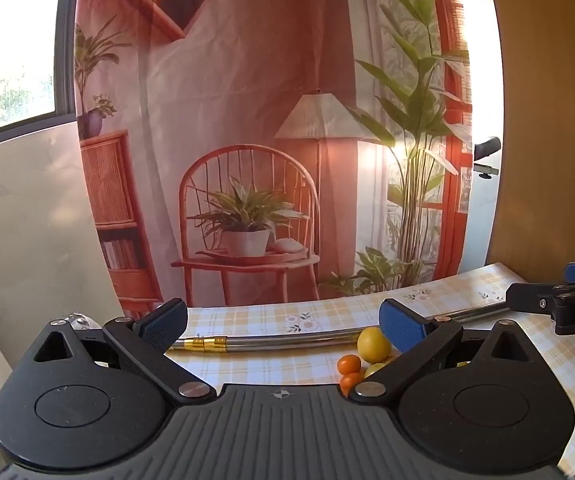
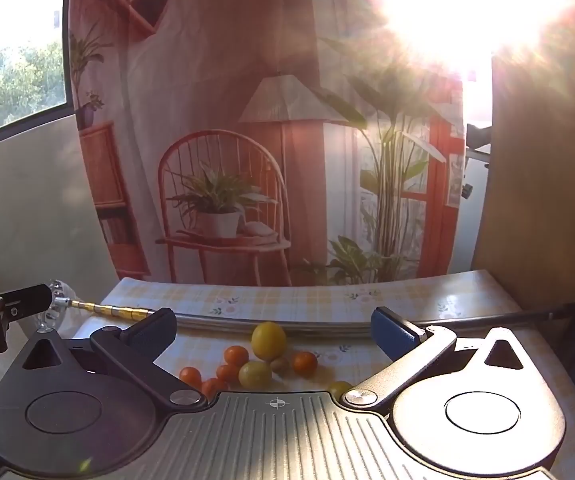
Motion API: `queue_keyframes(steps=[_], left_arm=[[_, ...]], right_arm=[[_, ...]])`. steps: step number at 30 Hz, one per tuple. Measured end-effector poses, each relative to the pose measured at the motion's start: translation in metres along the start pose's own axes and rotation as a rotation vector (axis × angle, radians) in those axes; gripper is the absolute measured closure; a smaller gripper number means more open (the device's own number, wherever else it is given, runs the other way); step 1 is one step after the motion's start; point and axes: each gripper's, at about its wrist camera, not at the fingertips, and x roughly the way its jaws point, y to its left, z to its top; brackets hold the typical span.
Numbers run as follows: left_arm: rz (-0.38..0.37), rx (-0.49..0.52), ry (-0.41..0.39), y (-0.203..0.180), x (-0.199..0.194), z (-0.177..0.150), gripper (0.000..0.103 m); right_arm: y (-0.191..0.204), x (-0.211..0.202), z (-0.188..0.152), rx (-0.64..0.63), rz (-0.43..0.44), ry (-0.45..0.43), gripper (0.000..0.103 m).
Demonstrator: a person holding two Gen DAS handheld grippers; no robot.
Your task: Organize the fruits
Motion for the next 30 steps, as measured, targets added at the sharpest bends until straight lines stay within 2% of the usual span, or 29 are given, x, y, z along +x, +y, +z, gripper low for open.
queue_keyframes(steps=[3,4,5,30], left_arm=[[-0.009,0.001,-0.004,0.0016,-0.0021,0.0010,0.000],[0.024,0.002,-0.008,-0.0017,0.0004,-0.0028,0.000],[0.025,0.001,-0.009,-0.0031,-0.0009,-0.0037,0.000],[0.032,0.002,-0.025,0.0002,-0.0059,-0.0054,0.000]], right_arm=[[-0.0014,-0.0080,0.0061,-0.010,-0.007,-0.019,0.000],[0.0001,-0.0088,0.0033,-0.010,-0.010,-0.021,0.000],[0.0001,-0.0090,0.0041,-0.010,-0.010,-0.021,0.000],[0.0026,-0.0143,-0.0001,-0.016,-0.018,-0.058,0.000]])
